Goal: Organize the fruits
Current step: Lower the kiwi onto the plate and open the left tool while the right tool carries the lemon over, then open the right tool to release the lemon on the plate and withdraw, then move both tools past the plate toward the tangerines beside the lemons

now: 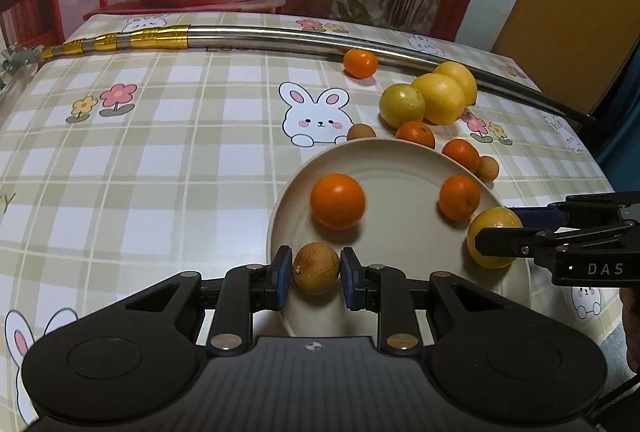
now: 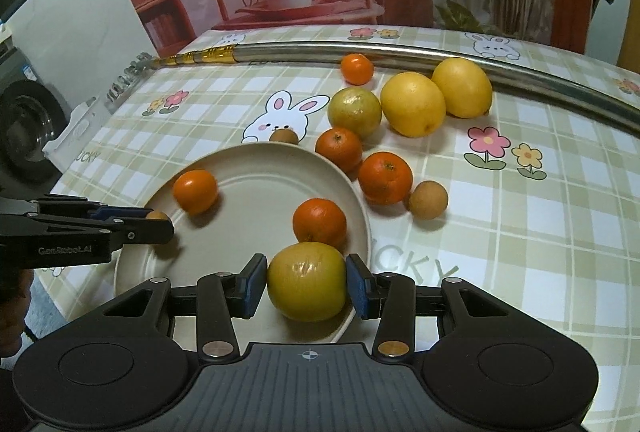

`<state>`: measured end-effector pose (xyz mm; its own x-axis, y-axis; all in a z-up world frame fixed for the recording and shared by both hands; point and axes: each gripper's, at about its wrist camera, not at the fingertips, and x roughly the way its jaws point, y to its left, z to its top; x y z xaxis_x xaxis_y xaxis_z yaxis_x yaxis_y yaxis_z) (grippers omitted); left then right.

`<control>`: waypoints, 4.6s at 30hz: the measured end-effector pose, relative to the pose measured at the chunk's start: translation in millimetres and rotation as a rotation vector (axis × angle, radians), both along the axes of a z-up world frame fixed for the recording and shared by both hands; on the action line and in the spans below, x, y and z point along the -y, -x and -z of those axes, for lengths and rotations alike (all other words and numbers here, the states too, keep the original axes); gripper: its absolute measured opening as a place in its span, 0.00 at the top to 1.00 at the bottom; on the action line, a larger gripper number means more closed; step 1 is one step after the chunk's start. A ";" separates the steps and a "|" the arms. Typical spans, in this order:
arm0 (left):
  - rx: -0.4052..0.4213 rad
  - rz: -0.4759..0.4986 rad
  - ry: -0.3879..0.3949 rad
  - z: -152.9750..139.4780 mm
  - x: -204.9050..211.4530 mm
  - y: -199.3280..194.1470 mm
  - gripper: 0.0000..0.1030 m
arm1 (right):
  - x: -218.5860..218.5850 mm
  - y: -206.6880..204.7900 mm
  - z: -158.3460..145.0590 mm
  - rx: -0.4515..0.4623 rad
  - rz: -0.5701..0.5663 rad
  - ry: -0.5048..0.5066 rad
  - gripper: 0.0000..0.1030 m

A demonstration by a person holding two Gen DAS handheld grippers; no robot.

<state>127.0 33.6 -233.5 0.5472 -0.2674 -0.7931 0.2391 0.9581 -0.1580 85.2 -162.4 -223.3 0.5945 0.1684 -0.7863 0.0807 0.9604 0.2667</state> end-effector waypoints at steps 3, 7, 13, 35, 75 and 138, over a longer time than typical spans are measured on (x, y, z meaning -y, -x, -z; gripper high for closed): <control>0.007 0.008 -0.003 1.5 1.5 -4.6 0.73 | 1.9 -2.3 1.1 0.013 0.002 0.002 0.62; 0.016 0.021 -0.010 3.5 6.1 -10.0 0.73 | 2.3 -5.7 2.9 0.019 0.003 0.008 0.62; 0.023 0.026 -0.011 4.3 10.9 -18.0 0.73 | 1.0 -12.0 5.7 0.030 -0.003 0.021 0.62; 0.036 0.046 -0.010 6.4 23.2 -32.3 0.73 | -4.3 -35.7 8.9 0.067 -0.019 0.063 0.61; 0.169 -0.107 0.104 -71.1 -35.2 -44.3 0.62 | 84.7 -4.8 -36.4 0.186 0.277 0.002 0.59; -0.311 0.126 0.135 20.1 105.2 -151.2 0.65 | 111.1 -20.9 -8.3 0.088 0.347 -0.031 0.41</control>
<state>278.3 -71.6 -253.5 0.2418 -0.4311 -0.8693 0.2746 0.8897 -0.3648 106.0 -273.4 -215.0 0.6856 -0.0318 -0.7273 0.3758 0.8711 0.3161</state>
